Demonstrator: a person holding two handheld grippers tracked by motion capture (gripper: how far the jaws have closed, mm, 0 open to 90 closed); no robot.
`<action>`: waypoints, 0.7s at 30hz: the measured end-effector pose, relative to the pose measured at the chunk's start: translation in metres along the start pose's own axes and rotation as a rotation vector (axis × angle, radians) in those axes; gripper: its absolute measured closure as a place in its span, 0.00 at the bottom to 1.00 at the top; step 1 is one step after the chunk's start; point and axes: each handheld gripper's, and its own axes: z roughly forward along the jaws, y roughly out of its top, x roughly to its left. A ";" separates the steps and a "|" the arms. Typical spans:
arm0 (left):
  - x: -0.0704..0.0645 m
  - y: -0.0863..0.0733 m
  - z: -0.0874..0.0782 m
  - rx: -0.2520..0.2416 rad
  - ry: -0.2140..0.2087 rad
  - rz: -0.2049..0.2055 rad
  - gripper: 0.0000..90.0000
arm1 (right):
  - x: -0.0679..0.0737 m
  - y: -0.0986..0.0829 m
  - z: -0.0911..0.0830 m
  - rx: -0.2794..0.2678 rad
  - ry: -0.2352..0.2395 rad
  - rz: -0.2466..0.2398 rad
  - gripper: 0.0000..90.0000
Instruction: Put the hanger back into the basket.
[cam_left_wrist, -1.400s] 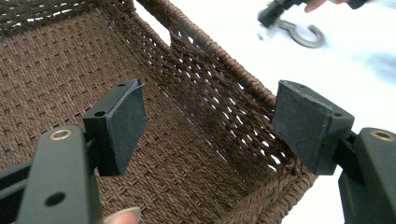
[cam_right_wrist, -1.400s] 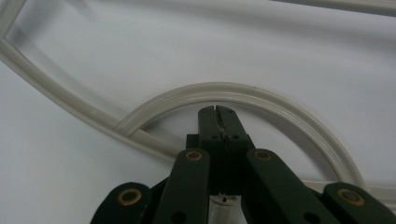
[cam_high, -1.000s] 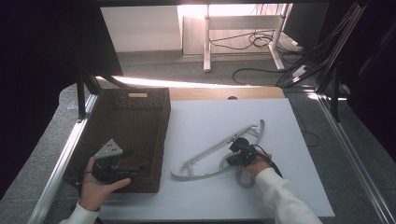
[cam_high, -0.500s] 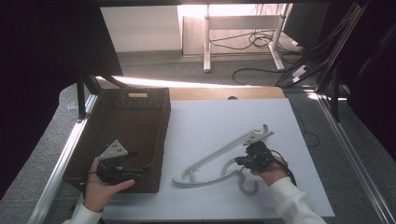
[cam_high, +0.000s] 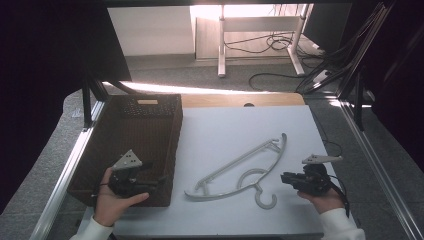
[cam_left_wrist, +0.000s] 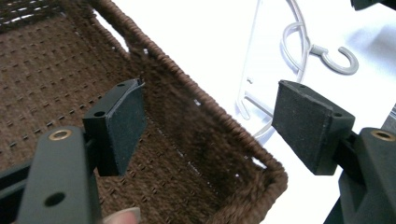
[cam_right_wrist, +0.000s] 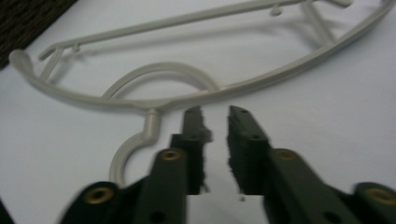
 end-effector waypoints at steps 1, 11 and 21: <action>-0.001 0.001 0.001 0.001 -0.004 0.003 0.28 | -0.001 0.000 -0.001 -0.008 -0.011 0.006 0.73; -0.017 0.013 0.016 0.029 -0.035 0.048 0.28 | -0.010 0.000 0.000 -0.021 -0.050 0.040 0.52; -0.040 0.035 0.043 0.063 -0.090 0.100 0.28 | -0.012 0.000 -0.001 -0.019 -0.065 0.038 0.48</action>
